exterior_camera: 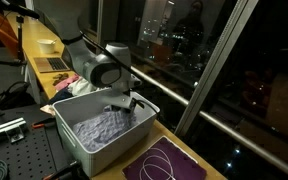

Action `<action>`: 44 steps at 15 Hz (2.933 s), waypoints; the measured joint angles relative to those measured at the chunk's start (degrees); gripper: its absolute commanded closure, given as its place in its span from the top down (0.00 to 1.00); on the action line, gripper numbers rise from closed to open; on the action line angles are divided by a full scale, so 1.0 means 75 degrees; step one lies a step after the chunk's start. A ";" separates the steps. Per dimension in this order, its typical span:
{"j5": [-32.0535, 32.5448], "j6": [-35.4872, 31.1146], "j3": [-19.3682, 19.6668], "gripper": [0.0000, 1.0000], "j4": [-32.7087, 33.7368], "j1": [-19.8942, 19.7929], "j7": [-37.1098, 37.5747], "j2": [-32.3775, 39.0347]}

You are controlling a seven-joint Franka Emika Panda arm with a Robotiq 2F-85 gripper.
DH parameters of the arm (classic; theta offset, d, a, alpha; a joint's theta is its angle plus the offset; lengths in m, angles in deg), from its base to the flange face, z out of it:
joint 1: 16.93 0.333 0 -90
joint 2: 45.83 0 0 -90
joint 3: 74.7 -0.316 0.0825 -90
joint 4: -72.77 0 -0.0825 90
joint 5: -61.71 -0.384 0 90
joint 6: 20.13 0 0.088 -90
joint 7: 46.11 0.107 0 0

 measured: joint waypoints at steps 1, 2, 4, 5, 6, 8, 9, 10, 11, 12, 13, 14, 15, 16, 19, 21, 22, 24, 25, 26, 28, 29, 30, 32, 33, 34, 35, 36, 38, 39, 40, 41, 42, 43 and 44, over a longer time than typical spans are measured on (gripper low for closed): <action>0.0000 0.0133 -0.0019 0.00 -0.0023 0.0001 0.0000 -0.0372; 0.0000 0.0299 -0.0051 0.00 -0.0031 0.0001 0.0000 -0.0739; 0.0000 0.0651 -0.0123 0.00 -0.0020 0.0022 -0.0001 -0.1467; 0.0000 0.0851 -0.0156 0.00 0.0006 0.0052 -0.0002 -0.1816; 0.0000 0.1068 -0.0189 0.00 0.0052 0.0102 -0.0002 -0.2154; 0.0002 0.1559 -0.0254 0.00 0.0232 0.0302 -0.0002 -0.2773; 0.0029 0.1821 -0.0303 0.00 0.0362 0.0448 -0.0001 -0.3042; 0.0081 0.2079 -0.0367 0.00 0.0507 0.0606 0.0005 -0.3272; 0.0185 0.2347 -0.0457 0.00 0.0675 0.0775 0.0025 -0.3470; 0.0304 0.2626 -0.0572 0.00 0.0861 0.0953 0.0060 -0.3640; 0.0432 0.2901 -0.0708 0.00 0.1056 0.1132 0.0095 -0.3766; 0.0578 0.3174 -0.0865 0.00 0.1262 0.1321 0.0145 -0.3856; 0.0720 0.3451 -0.1041 0.00 0.1481 0.1515 0.0199 -0.3908; 0.0862 0.3719 -0.1221 0.00 0.1709 0.1709 0.0269 -0.3920; 0.1272 0.4562 -0.1815 0.00 0.2441 0.2304 0.0545 -0.3835; 0.1556 0.5172 -0.2214 0.00 0.3004 0.2697 0.0773 -0.3679; 0.1734 0.5482 -0.2407 0.00 0.3319 0.2896 0.0915 -0.3550; 0.2041 0.6021 -0.2721 0.00 0.3929 0.3268 0.1131 -0.3242; 0.2177 0.6204 -0.2827 0.00 0.4182 0.3436 0.1216 -0.3070; 0.2270 0.6353 -0.2895 0.00 0.4405 0.3583 0.1254 -0.2904; 0.2427 0.6530 -0.2926 0.00 0.4746 0.3816 0.1275 -0.2567; 0.2469 0.6565 -0.2926 0.00 0.4863 0.3885 0.1275 -0.2414; 0.2493 0.6573 -0.2925 0.00 0.4957 0.3935 0.1275 -0.2259; 0.2496 0.6574 -0.2924 0.09 0.5084 0.4006 0.1275 -0.1977; 0.2496 0.6575 -0.2924 0.26 0.5138 0.4040 0.1275 -0.1845; 0.2496 0.6575 -0.2923 0.33 0.5172 0.4072 0.1275 -0.1729; 0.2496 0.6575 -0.2922 0.40 0.5210 0.4098 0.1275 -0.1623; 0.2496 0.6575 -0.2919 0.46 0.5229 0.4113 0.1275 -0.1547; 0.2492 0.6575 -0.2880 0.61 0.5247 0.4114 0.1272 -0.1472; 0.2483 0.6574 -0.2834 0.69 0.5254 0.4107 0.1263 -0.1473; 0.2463 0.6574 -0.2780 0.76 0.5258 0.4081 0.1238 -0.1489; 0.2430 0.6574 -0.2724 0.84 0.5258 0.4027 0.1200 -0.1520; 0.2374 0.6574 -0.2658 0.90 0.5252 0.3951 0.1137 -0.1564; 0.2278 0.6571 -0.2589 0.97 0.5226 0.3834 0.1033 -0.1628; 0.2103 0.6558 -0.2514 1.00 0.5160 0.3665 0.0877 -0.1721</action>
